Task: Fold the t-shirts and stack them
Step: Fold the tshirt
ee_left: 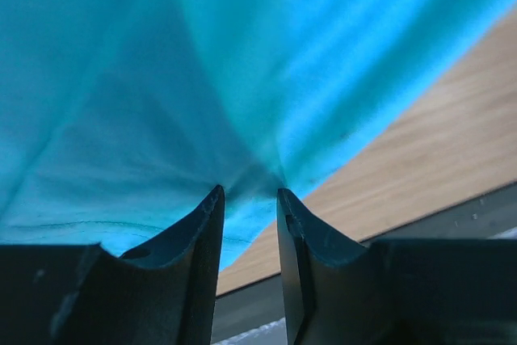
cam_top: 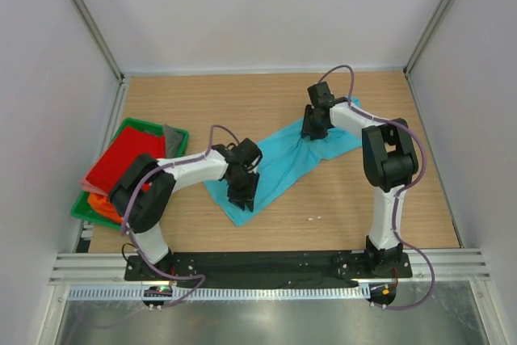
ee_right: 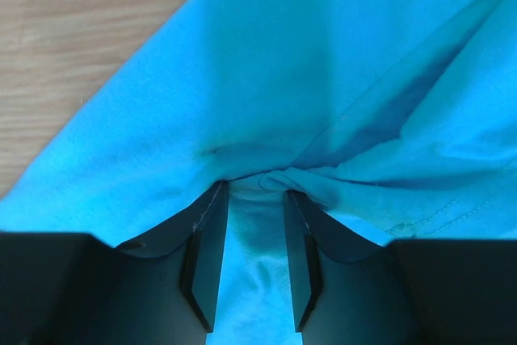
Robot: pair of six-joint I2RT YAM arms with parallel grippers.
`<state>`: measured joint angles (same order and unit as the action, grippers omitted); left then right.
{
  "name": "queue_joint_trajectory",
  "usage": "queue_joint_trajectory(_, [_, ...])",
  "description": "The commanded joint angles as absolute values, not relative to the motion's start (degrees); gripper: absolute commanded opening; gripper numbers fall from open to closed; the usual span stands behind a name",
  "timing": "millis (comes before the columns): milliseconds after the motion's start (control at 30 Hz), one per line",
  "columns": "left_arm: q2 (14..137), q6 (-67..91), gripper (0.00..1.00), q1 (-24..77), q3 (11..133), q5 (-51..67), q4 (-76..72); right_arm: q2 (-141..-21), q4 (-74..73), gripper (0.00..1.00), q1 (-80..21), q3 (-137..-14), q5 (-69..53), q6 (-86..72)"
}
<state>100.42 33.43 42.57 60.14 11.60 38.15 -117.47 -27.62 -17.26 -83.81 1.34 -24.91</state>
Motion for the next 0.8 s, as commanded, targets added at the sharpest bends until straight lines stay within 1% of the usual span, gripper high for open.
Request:
queue_joint_trajectory(0, [99.9,37.4,0.34,49.0,57.0,18.5,34.2,-114.0,-33.0,0.4,-19.0,-83.6,-1.1,-23.6])
queue_joint_trajectory(67, [99.8,38.1,0.34,52.4,57.7,19.1,33.8,-111.9,-34.4,0.43,-18.9,-82.4,-0.5,-23.3])
queue_joint_trajectory(133, [99.0,38.8,0.34,53.7,58.9,19.8,33.0,-109.3,-36.6,0.48,-19.0,-81.9,-0.3,-22.2])
queue_joint_trajectory(167, [98.4,38.8,0.35,54.3,59.4,19.7,32.5,-106.4,-38.7,0.49,-18.9,-81.4,2.9,-21.7])
queue_joint_trajectory(200, [97.7,38.8,0.35,54.4,59.9,19.9,32.6,-105.0,-39.5,0.52,-18.8,-81.1,3.5,-21.5])
queue_joint_trajectory(333, [92.1,36.7,0.4,54.4,65.2,19.2,34.2,-99.3,-43.3,0.59,-17.7,-80.9,5.7,-22.7])
queue_joint_trajectory(400, [90.9,35.3,0.42,54.3,67.7,18.3,37.0,-98.2,-44.5,0.63,-16.5,-82.4,7.5,-23.8])
queue_joint_trajectory(433, [90.4,33.7,0.43,54.3,70.2,16.5,38.1,-98.1,-44.6,0.68,-16.1,-83.0,8.5,-24.7])
queue_joint_trajectory(467, [90.3,33.0,0.44,54.1,71.4,15.5,40.8,-98.2,-44.0,0.71,-15.6,-83.5,9.6,-27.0])
queue_joint_trajectory(500, [90.4,32.3,0.44,53.9,72.6,14.6,42.0,-99.2,-43.5,0.79,-14.6,-84.0,12.2,-28.4])
queue_joint_trajectory(600, [91.4,29.4,0.44,52.4,76.3,12.2,45.3,-103.1,-43.9,0.82,-12.8,-88.3,14.7,-34.7])
queue_joint_trajectory(633, [91.6,28.8,0.44,51.9,77.6,12.0,46.0,-106.7,-45.0,0.83,-12.0,-90.0,16.2,-35.8])
queue_joint_trajectory(767, [92.7,26.5,0.44,48.4,79.5,12.0,47.5,-114.9,-47.4,0.84,-11.3,-99.2,19.5,-40.9])
